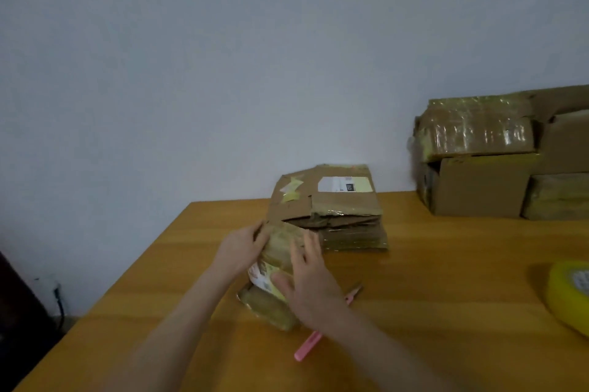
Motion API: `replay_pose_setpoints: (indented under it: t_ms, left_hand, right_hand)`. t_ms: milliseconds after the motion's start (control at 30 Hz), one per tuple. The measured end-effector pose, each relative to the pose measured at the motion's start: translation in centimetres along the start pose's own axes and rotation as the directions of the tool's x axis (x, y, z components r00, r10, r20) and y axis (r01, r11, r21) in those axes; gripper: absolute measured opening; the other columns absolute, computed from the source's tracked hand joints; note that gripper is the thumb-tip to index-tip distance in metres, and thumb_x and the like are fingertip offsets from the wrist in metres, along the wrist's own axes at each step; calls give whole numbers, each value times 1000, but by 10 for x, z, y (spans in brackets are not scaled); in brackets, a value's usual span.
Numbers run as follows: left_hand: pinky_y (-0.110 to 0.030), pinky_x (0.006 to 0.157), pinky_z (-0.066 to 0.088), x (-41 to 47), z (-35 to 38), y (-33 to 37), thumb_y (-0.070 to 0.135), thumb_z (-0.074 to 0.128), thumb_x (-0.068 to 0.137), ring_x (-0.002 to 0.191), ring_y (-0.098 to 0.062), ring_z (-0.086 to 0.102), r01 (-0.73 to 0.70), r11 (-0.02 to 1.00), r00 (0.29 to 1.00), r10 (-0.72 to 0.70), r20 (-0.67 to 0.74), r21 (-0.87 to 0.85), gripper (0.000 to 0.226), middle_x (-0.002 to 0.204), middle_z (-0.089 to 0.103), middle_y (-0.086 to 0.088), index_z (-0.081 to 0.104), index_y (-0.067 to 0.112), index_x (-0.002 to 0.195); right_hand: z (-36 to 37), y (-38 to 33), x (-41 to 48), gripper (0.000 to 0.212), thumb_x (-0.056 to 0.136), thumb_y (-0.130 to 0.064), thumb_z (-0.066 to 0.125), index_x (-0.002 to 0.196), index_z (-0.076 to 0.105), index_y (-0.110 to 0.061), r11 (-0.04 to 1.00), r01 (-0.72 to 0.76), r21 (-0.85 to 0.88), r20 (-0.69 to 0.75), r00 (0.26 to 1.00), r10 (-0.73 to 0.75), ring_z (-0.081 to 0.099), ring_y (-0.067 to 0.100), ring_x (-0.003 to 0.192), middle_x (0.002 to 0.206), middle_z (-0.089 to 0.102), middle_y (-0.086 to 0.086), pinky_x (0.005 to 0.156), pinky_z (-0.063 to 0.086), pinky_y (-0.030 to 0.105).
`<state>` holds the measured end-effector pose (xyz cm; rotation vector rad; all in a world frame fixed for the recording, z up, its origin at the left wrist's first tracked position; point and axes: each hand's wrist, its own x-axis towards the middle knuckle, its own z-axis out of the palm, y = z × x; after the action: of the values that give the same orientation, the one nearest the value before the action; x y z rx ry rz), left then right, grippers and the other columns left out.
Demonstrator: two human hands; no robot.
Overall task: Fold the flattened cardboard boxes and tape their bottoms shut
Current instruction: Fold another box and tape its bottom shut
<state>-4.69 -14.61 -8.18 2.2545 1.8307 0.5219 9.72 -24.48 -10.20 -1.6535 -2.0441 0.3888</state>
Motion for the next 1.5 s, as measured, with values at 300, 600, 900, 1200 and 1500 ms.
replay_pose_setpoints:
  t_ms: [300, 600, 900, 1200, 1500]
  left_hand:
    - [-32, 72, 50, -30, -4, -3, 49, 35, 98, 82, -23, 59, 181, 983, 982, -179, -58, 30, 44, 89, 62, -7, 56, 10, 90]
    - [-41, 89, 52, -34, 12, -8, 44, 37, 99, 105, -23, 60, 273, 824, 957, -284, 56, -496, 47, 116, 61, -7, 48, 8, 127]
    - [-45, 85, 55, -52, -1, -7, 50, 40, 96, 98, -23, 65, 304, 728, 951, -270, 149, -614, 48, 111, 66, -7, 46, 17, 130]
    - [-22, 76, 46, -71, -61, 85, 41, 52, 93, 107, -8, 54, -167, 540, 928, -196, -316, -825, 43, 122, 54, 8, 46, 27, 133]
    - [-32, 98, 48, -34, 13, 236, 9, 65, 87, 120, -9, 50, -177, 436, 981, 3, -195, -882, 60, 134, 51, 5, 40, 15, 141]
  right_hand:
    - [0, 7, 43, 70, 99, -41, 34, 150, -3, -10, 849, -325, 417, 22, 937, 348, 52, 21, 112, 135, 47, 12, 76, 49, 27]
    - [-11, 12, 46, 36, 99, -41, 35, 111, 53, -12, 790, -407, 459, 193, 913, 359, 51, 14, 87, 103, 57, 2, 70, 42, 28]
    - [-24, 12, 33, 28, 96, -40, 46, 98, 58, -15, 633, -469, 616, 288, 882, 373, 53, 11, 84, 99, 60, 0, 60, 37, 24]
    - [-102, 25, 5, 39, 79, -4, 64, 109, 54, -27, 632, -25, 774, -215, 929, 301, 57, -1, 90, 97, 61, -15, 67, 45, 9]
    - [-180, 153, -50, 45, 79, -15, 70, 116, 46, -24, 788, -139, 600, -440, 765, 470, 53, 9, 100, 112, 54, -6, 85, 49, 28]
